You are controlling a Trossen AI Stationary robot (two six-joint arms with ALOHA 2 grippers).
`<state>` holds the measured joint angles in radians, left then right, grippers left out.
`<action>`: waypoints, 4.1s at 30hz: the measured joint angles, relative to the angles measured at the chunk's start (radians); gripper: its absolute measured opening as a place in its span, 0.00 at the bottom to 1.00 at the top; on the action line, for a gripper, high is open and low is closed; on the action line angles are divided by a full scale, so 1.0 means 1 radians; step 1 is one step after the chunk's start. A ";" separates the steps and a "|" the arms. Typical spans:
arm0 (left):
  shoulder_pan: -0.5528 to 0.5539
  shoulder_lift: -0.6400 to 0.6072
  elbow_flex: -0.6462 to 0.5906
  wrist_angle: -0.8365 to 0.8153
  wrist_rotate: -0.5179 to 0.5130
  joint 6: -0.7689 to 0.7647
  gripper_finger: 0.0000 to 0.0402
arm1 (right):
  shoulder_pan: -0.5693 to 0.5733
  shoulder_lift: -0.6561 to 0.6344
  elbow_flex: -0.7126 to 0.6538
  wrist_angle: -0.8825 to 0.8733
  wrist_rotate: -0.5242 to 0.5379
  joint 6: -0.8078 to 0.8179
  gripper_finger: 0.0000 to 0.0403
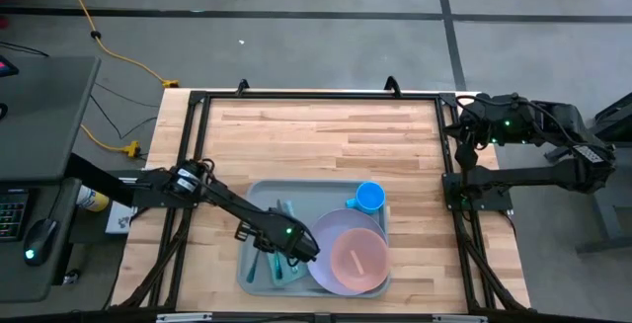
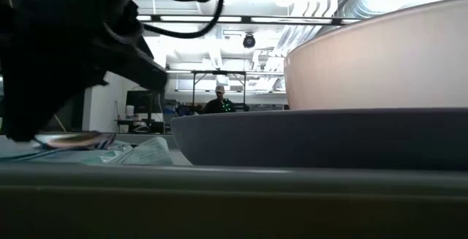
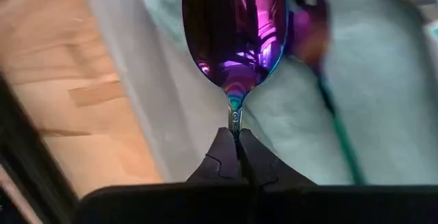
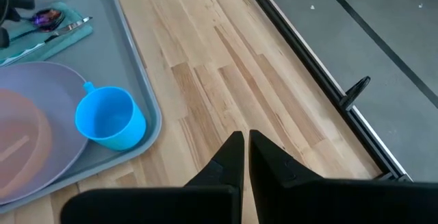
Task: Set up tray
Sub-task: Put the purple spoon on top of the blue napkin to the left of the purple fork, then adjust the blue napkin
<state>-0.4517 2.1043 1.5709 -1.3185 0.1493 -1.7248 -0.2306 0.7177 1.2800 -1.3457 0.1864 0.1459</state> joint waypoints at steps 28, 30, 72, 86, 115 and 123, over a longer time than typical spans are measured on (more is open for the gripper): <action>0.079 0.012 0.067 -0.036 -0.100 0.018 0.02 | 0.000 0.000 0.000 0.000 0.001 0.006 0.00; 0.079 0.024 0.069 -0.022 -0.099 0.018 0.02 | 0.000 0.000 0.000 0.000 0.000 0.004 0.00; 0.076 0.041 0.226 -0.253 -0.242 0.261 0.04 | 0.000 -0.008 0.001 -0.079 0.002 0.010 0.00; 0.057 0.035 0.227 -0.253 -0.211 0.339 0.02 | 0.000 -0.011 0.001 -0.079 0.021 0.008 0.00; 0.052 0.055 0.015 -0.024 -0.141 0.334 0.02 | 0.000 -0.011 0.001 -0.079 0.008 0.014 0.00; 0.053 0.049 -0.023 0.023 -0.145 0.397 0.02 | 0.000 -0.011 0.000 -0.079 0.011 0.028 0.00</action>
<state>-0.3992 2.1532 1.5480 -1.2953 0.0044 -1.3279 -0.2306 0.7063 1.2804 -1.4246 0.1972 0.1736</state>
